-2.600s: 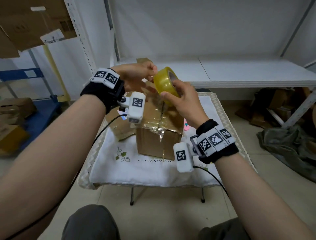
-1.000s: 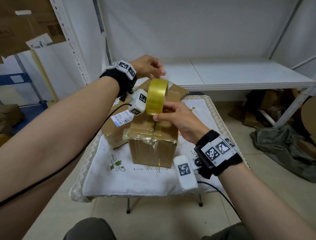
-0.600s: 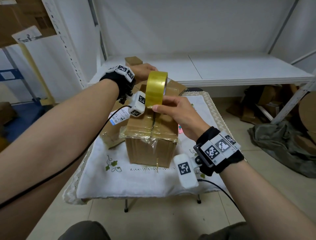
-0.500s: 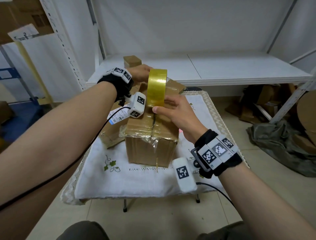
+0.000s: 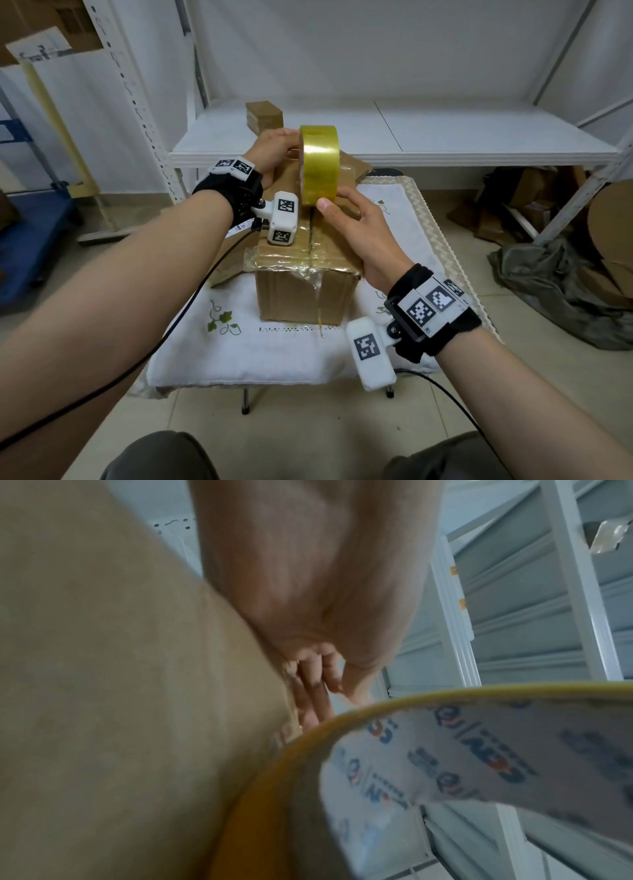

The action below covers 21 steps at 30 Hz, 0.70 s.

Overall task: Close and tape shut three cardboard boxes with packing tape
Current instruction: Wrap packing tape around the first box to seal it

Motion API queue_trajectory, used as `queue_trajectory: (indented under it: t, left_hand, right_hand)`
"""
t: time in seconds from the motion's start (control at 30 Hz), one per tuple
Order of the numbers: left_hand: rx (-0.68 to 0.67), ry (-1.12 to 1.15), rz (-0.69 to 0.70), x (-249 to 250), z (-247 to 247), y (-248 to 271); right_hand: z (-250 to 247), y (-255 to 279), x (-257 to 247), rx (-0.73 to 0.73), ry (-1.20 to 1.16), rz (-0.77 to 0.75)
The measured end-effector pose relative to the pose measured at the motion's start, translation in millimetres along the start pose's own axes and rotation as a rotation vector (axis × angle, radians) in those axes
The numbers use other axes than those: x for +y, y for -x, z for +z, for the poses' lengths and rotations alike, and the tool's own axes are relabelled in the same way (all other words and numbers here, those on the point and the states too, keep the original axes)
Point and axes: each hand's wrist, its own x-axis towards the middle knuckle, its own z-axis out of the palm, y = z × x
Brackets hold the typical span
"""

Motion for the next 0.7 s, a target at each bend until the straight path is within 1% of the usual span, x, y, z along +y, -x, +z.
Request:
queue_trajectory:
  t: [0.07, 0.13, 0.23, 0.3, 0.37, 0.43, 0.47, 0.5, 0.6, 0.7]
  left_hand:
    - [0.068, -0.005, -0.014, 2, 1, 0]
    - [0.120, 0.038, -0.018, 3, 3, 1]
    - [0.157, 0.124, -0.034, 10, 9, 7]
    - [0.190, 0.162, -0.032, 15, 14, 11]
    - [0.279, 0.204, -0.046, 20, 17, 15]
    - [0.402, 0.194, -0.082, 20, 15, 16]
    - [0.440, 0.188, -0.096, 19, 12, 16]
    - [0.461, 0.176, -0.109, 17, 11, 17]
    - [0.447, 0.095, -0.134, 10, 13, 25]
    - [0.475, 0.035, -0.164, -2, 17, 35]
  right_hand:
    - [-7, 0, -6, -0.040, -0.055, 0.015]
    - [-16, -1, -13, -0.083, -0.087, 0.016]
    - [-27, -2, -26, -0.147, -0.094, 0.015]
    - [-33, -6, -36, -0.176, -0.058, 0.019]
    - [-40, -9, -45, -0.216, -0.019, 0.023]
    - [-47, -12, -52, -0.261, 0.027, 0.022]
    - [-49, -13, -56, -0.276, 0.052, 0.021]
    - [-51, -12, -60, -0.286, 0.076, 0.020]
    - [-54, -14, -67, -0.298, 0.132, 0.016]
    - [-53, -14, -57, -0.306, 0.175, 0.057]
